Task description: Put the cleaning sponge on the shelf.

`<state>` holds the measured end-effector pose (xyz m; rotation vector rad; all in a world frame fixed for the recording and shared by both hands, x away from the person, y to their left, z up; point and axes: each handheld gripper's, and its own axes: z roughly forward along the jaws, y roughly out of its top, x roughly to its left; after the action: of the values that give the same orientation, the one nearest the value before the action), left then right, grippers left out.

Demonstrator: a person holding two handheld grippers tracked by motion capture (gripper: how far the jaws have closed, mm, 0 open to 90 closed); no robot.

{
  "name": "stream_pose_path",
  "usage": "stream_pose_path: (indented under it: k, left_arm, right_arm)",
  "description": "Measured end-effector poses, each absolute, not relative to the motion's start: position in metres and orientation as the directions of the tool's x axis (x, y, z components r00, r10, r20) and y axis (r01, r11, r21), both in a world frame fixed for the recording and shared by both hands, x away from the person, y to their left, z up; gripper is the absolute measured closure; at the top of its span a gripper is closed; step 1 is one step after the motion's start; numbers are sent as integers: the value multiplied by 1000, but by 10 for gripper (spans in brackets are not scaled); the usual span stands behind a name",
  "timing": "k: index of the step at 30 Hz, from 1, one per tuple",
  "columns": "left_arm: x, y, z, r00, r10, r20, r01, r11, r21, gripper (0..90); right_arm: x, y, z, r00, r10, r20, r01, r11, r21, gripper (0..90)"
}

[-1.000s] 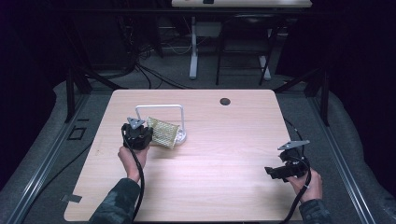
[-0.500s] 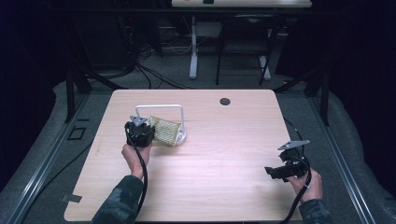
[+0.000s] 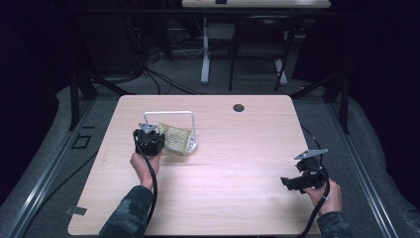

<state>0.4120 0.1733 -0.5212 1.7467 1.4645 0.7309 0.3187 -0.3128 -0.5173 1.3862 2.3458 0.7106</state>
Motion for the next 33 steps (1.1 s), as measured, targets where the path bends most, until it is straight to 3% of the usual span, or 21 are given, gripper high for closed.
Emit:
stream_pose_path:
  k: [17, 33]
  left_arm:
    - [418, 171, -529, 158, 984, -76, 590, -32, 807, 783]
    - [425, 165, -541, 144, 988, -55, 618, -47, 785, 762]
  right_arm:
    - [320, -312, -518, -477, 879, -24, 721, 406, 562, 93]
    - [320, -311, -519, -480, 877, -19, 718, 405, 565, 93]
